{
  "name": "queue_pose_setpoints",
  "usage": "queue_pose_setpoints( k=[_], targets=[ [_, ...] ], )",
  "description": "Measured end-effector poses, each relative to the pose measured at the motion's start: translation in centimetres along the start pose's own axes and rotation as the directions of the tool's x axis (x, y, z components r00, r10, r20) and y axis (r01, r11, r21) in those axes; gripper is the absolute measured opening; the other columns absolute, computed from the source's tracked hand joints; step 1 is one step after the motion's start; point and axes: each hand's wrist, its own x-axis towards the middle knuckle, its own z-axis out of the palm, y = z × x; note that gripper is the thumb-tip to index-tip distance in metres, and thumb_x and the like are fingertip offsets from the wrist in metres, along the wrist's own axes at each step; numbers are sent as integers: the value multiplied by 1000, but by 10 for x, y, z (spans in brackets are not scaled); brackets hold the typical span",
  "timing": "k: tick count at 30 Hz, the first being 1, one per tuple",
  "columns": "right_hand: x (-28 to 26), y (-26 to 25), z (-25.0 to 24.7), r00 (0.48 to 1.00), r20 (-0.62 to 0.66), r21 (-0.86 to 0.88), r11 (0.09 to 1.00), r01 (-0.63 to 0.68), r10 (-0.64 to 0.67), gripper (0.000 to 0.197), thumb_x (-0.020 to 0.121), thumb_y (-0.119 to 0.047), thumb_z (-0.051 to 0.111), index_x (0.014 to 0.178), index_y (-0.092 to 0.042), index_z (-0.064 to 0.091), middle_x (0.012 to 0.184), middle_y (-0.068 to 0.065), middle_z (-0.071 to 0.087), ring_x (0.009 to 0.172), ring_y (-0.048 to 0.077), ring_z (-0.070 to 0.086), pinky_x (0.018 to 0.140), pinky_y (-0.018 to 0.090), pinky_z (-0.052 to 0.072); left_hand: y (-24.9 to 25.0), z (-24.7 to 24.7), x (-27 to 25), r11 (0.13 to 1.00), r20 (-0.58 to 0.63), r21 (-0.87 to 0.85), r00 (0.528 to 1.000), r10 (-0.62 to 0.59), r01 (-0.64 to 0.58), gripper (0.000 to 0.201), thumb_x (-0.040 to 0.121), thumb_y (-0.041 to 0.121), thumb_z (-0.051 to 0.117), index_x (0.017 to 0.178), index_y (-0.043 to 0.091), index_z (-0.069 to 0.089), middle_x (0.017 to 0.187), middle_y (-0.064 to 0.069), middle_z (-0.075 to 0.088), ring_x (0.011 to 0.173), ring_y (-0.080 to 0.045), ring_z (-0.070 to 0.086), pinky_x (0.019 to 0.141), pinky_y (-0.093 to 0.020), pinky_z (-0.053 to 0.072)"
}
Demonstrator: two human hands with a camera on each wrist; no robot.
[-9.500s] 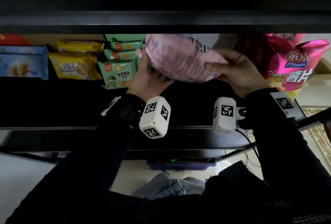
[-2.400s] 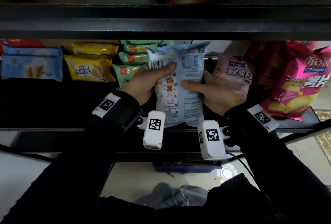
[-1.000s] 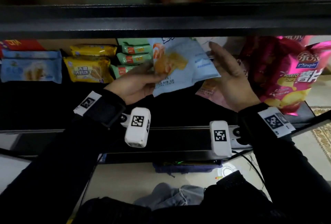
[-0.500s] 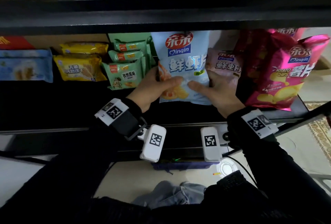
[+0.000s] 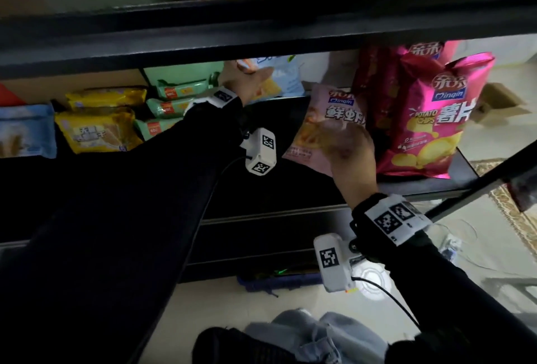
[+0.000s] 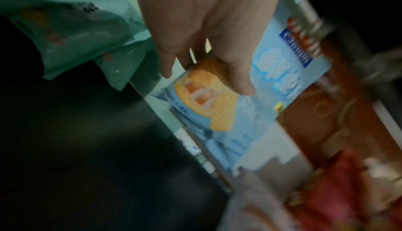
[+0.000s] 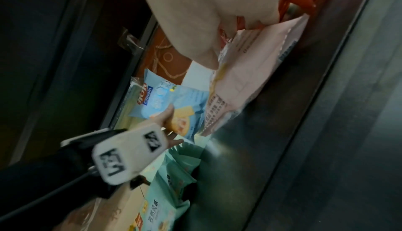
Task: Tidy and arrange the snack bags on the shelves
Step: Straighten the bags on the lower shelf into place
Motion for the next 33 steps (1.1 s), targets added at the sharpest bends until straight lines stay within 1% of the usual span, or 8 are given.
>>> queue_pose_setpoints(
  k=[3, 8, 14, 19, 25, 29, 31, 33],
  targets=[
    [0, 2, -2, 995, -1, 65, 993, -95, 95, 65, 86, -7, 65, 143, 1, 33, 148, 20, 35, 138, 28, 34, 111, 29, 27, -9, 11, 4, 998, 83, 49, 996, 35, -39, 23, 90, 16, 68, 86, 20, 45, 80, 2, 48, 65, 6, 49, 54, -4, 39],
    [2, 10, -4, 956, 39, 248, 923, -293, 292, 79, 81, -17, 74, 144, -2, 28, 138, 17, 49, 126, 29, 50, 106, 39, 41, -21, 14, 3, 970, 147, 241, 989, -30, -6, 42, 86, 23, 72, 108, -6, 51, 95, -23, 60, 90, -19, 61, 83, -26, 43],
    [0, 19, -2, 929, 74, 341, 866, -365, 362, 69, 77, -18, 76, 135, -1, 43, 125, 12, 62, 113, 27, 60, 99, 41, 48, -19, 5, 2, 943, 200, 333, 978, -58, -12, 43, 84, 28, 73, 112, -1, 57, 112, -13, 63, 101, -23, 59, 88, -26, 45],
    [-7, 21, -6, 961, 85, 375, 885, -275, 262, 36, 78, -8, 72, 112, -8, 64, 103, 11, 71, 86, 19, 67, 84, 38, 56, -12, 4, -2, 926, 248, 377, 966, -71, -29, 28, 88, 23, 69, 74, 9, 50, 74, -11, 48, 61, -7, 42, 64, -21, 34],
    [-29, 17, -17, 979, 64, 474, 858, -198, 191, 34, 83, -5, 66, 117, -11, 63, 107, 6, 71, 100, 24, 67, 92, 49, 53, -7, -1, -40, 932, 142, 357, 982, -127, 69, 38, 91, 36, 62, 110, 3, 64, 110, -11, 65, 99, -23, 62, 70, -18, 38],
    [-45, 11, -16, 993, 52, 535, 837, -114, 102, 45, 86, 2, 62, 129, -10, 56, 115, 3, 68, 104, 10, 65, 93, 27, 53, -11, 11, -89, 963, 425, 244, 879, -216, 118, 50, 90, 57, 53, 119, 18, 63, 117, -4, 67, 104, -21, 62, 87, -30, 48],
    [-46, 8, -11, 996, 67, 546, 834, -87, 60, 48, 86, 4, 62, 132, -7, 53, 117, 2, 67, 101, 1, 64, 89, 16, 50, -16, 13, -104, 970, 486, 152, 840, -241, 191, 44, 89, 46, 61, 114, 11, 64, 114, -15, 68, 103, -31, 65, 89, -43, 54],
    [-44, 7, -7, 995, 94, 544, 836, -78, 31, 47, 87, 4, 62, 132, -6, 52, 119, 5, 66, 101, 1, 63, 91, 17, 50, -21, 13, -111, 980, 437, 54, 878, -197, 193, 31, 87, 22, 69, 114, 7, 63, 114, -16, 68, 102, -28, 66, 93, -41, 53]
  ],
)
